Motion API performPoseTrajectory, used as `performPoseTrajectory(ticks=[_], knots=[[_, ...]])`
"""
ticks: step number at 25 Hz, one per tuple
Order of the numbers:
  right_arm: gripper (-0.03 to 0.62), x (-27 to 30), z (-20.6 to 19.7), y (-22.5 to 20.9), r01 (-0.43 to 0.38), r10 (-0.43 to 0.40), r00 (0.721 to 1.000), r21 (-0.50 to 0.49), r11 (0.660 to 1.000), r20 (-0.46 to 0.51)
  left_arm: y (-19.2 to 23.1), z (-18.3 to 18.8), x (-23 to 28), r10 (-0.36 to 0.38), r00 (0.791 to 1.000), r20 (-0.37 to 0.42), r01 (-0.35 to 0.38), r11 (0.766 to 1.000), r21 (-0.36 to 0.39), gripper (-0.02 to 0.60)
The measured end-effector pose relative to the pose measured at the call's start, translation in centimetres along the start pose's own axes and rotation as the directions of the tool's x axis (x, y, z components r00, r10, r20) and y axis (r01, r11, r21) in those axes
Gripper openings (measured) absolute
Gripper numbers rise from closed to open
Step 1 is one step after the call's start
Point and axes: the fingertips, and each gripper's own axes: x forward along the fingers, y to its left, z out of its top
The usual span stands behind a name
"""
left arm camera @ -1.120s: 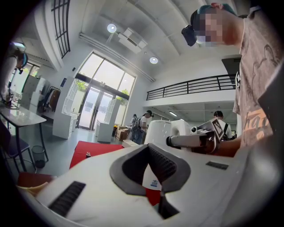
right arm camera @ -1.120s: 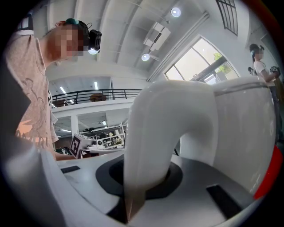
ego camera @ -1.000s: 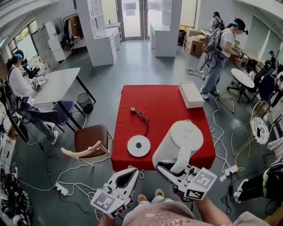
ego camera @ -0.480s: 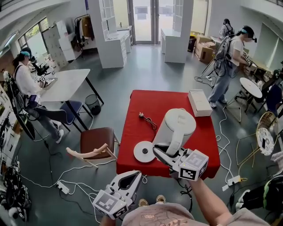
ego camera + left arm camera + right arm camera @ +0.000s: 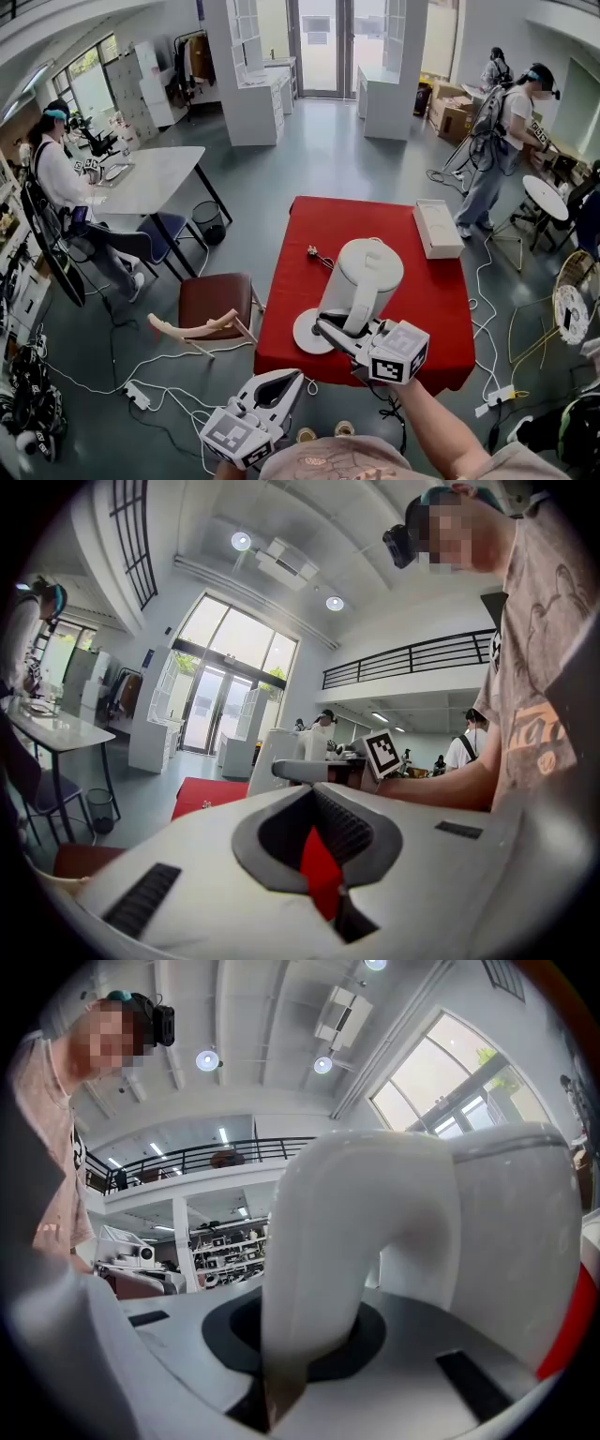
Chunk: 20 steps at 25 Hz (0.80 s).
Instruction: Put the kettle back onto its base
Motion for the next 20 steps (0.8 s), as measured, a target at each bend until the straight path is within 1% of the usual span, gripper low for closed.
performPoseTrajectory(ticks=[4, 10, 13, 16, 20], knots=[[0.064, 2.1, -1.5, -0.8, -0.024, 0.024, 1.0, 0.015, 1.0, -0.019, 0.5, -0.5, -0.1, 0.013, 1.0, -0.014, -0.013, 1.0, -0.007, -0.002], [0.064, 5.4, -4.8, -2.2, -0.039, 0.041, 0.996, 0.018, 0.999, -0.082, 1.2, -1.5, -1.0, 0.05, 0.998, -0.048, -0.051, 0.998, -0.021, -0.002], [0.064, 6.3, -5.8, -1.9, -0.055, 0.058, 0.994, 0.029, 0.998, -0.095, 1.9, -1.9, -1.7, 0.072, 0.995, -0.062, -0.074, 0.997, -0.028, -0.002], [0.064, 6.9, -6.3, -1.7, -0.067, 0.07, 0.992, 0.031, 0.997, -0.103, 2.5, -1.7, -2.0, 0.093, 0.994, -0.058, -0.095, 0.995, -0.03, -0.002], [0.064, 7.6, -7.3, -1.5, -0.071, 0.072, 0.989, 0.013, 0.997, -0.127, 2.6, -1.6, -2.2, 0.098, 0.993, -0.059, -0.1, 0.994, -0.034, -0.002]])
